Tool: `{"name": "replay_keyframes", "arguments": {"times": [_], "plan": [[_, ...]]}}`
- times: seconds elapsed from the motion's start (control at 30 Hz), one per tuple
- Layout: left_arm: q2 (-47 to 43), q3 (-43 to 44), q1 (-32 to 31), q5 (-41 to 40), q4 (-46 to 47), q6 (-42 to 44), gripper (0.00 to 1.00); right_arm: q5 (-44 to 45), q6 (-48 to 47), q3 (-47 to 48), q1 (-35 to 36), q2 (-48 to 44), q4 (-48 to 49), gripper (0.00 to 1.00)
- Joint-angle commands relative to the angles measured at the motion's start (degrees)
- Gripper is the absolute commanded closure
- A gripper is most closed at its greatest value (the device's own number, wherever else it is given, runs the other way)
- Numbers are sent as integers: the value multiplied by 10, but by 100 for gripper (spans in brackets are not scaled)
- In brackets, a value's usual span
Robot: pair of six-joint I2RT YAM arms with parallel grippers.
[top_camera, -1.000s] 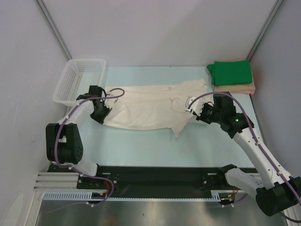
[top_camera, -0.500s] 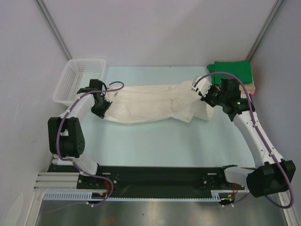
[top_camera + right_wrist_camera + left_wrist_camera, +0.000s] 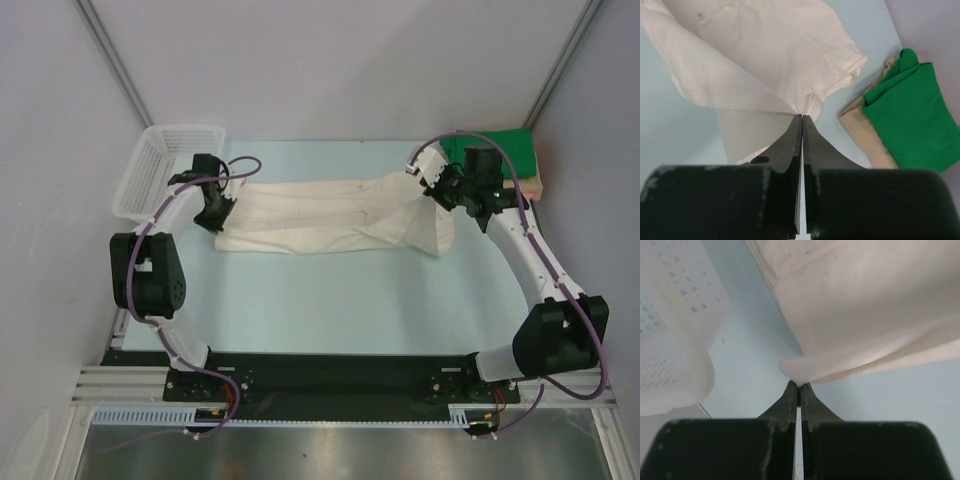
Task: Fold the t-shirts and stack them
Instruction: Fold the tshirt
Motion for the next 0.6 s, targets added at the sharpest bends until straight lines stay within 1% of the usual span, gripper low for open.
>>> {"name": "replay_keyframes", "arguments": {"times": [0.0, 0.3, 0.4, 0.43, 0.47, 0.5, 0.53, 0.57], "plan": [[23, 43, 2, -26, 2, -15, 99, -7, 6, 45, -2, 26, 41, 100], [79, 108, 2, -37, -6, -20, 100, -10, -2, 100, -11, 106, 69, 100], [115, 143, 2, -44, -8, -23, 100, -9, -3, 129, -12, 158, 99, 100], [126, 170, 2, -51, -8, -26, 99, -5, 0, 143, -12, 180, 113, 100], [148, 186, 2, -55, -12, -33, 91, -1, 5, 170, -12, 225, 119, 100], [159, 203, 1, -58, -17, -35, 86, 5, 26, 200, -12, 254, 114, 100], [164, 228, 0, -63, -20, -37, 84, 13, 41, 276, -12, 281, 102, 99], [164, 231, -6, -72, -14, -37, 80, 45, 57, 315, -10, 326, 73, 79]]}}
